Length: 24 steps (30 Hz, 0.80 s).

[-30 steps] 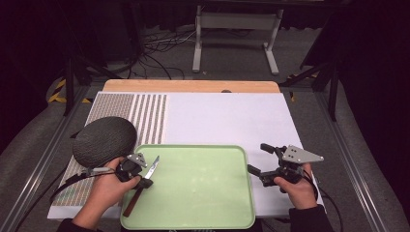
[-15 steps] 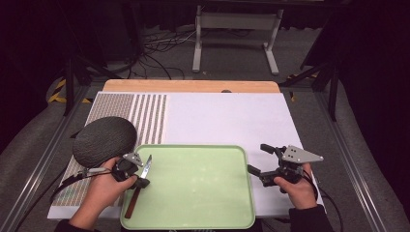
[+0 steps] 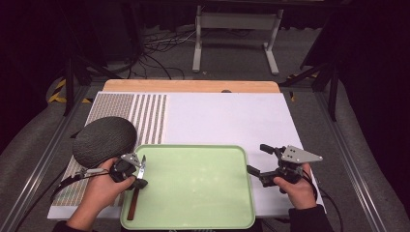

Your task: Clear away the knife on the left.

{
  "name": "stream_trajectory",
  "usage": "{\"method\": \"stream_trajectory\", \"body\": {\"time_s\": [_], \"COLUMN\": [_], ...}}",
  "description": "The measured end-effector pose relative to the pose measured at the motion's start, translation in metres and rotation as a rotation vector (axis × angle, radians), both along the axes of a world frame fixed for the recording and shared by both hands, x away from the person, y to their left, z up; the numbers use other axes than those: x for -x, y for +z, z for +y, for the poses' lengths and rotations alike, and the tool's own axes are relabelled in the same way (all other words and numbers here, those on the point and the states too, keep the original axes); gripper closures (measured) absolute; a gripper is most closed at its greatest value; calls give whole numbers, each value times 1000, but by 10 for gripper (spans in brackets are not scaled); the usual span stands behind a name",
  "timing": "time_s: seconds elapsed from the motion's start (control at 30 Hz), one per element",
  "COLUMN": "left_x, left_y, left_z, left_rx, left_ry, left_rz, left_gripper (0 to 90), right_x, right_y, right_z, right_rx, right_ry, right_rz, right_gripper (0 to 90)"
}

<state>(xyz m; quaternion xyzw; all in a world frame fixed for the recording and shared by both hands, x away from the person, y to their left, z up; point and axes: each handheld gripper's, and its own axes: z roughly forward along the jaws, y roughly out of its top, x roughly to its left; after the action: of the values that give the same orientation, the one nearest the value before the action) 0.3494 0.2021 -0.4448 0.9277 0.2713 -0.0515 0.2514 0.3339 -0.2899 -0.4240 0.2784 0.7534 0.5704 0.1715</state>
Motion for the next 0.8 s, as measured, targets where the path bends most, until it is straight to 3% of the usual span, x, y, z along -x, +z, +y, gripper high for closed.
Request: {"method": "stream_trajectory", "body": {"time_s": [0.5, 0.77, 0.8], "left_x": [2, 6, 7], "left_y": [1, 11, 13], "left_z": [3, 4, 4], "left_rx": [-4, 39, 59], "left_ry": [7, 1, -4], "left_rz": [-4, -35, -37], "left_gripper": [870, 797, 784], "right_x": [0, 0, 0], "right_y": [-1, -1, -1], "right_z": [1, 1, 1], "right_rx": [7, 7, 8], "right_ry": [4, 4, 3], "right_rz": [2, 3, 2], "right_gripper": [59, 59, 59]}}
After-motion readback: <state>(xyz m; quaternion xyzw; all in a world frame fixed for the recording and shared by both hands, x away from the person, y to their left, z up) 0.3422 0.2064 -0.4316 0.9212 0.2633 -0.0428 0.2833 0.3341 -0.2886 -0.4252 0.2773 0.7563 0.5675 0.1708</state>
